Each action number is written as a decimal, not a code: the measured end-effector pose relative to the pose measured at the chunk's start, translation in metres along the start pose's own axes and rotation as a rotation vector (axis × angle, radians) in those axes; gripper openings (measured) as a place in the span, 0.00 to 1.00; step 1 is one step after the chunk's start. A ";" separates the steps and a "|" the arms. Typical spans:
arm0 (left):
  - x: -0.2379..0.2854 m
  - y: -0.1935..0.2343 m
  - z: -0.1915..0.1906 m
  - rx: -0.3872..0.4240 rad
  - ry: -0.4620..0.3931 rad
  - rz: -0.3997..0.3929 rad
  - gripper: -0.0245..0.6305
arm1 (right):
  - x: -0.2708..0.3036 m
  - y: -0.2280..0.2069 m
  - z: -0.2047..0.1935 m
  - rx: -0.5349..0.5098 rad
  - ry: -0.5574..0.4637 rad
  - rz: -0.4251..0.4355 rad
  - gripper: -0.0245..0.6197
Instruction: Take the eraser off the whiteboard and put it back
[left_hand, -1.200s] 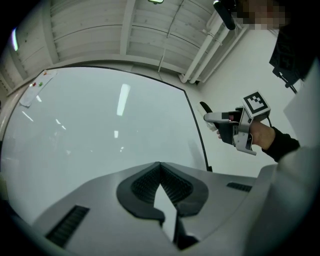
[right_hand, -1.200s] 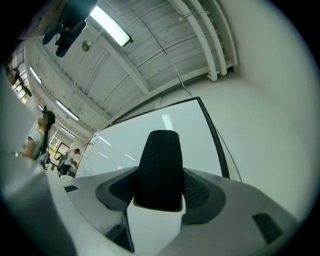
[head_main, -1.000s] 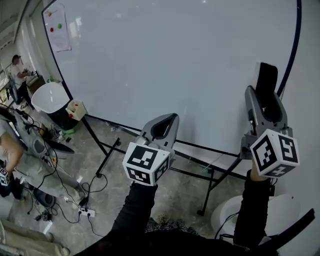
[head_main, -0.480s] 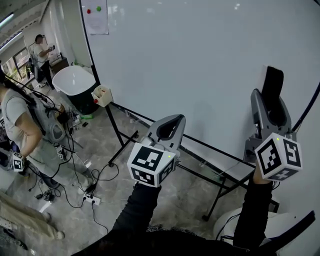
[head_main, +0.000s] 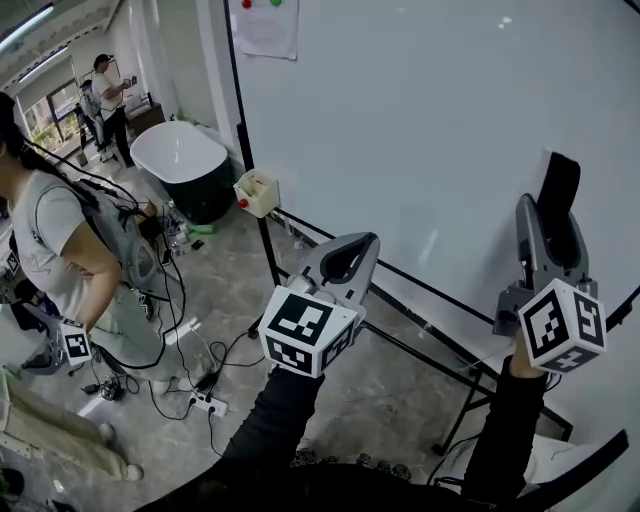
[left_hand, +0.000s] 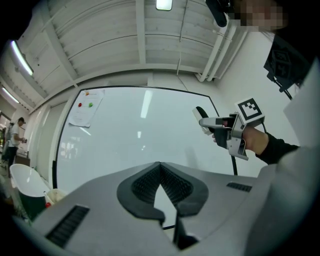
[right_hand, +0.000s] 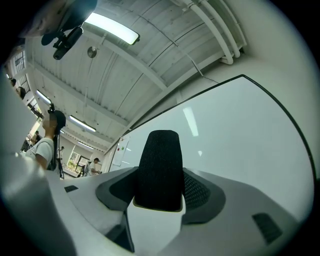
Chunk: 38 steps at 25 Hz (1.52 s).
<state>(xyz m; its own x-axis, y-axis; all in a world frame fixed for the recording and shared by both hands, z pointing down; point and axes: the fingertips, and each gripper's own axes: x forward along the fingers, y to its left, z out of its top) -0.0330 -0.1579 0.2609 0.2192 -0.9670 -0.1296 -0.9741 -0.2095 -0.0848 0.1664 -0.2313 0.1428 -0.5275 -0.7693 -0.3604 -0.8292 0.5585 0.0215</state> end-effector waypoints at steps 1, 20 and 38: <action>-0.008 0.014 0.000 0.003 0.001 0.003 0.04 | 0.005 0.013 -0.003 0.006 0.004 -0.002 0.45; -0.095 0.204 -0.020 -0.024 0.005 0.146 0.05 | 0.089 0.187 -0.051 0.058 0.027 0.068 0.45; -0.024 0.229 -0.024 0.020 -0.003 0.227 0.04 | 0.170 0.189 -0.087 0.070 0.018 0.234 0.45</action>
<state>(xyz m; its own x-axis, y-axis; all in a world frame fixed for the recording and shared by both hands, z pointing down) -0.2632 -0.1861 0.2687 -0.0052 -0.9886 -0.1508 -0.9972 0.0163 -0.0723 -0.0965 -0.2833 0.1669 -0.7075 -0.6216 -0.3362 -0.6696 0.7418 0.0376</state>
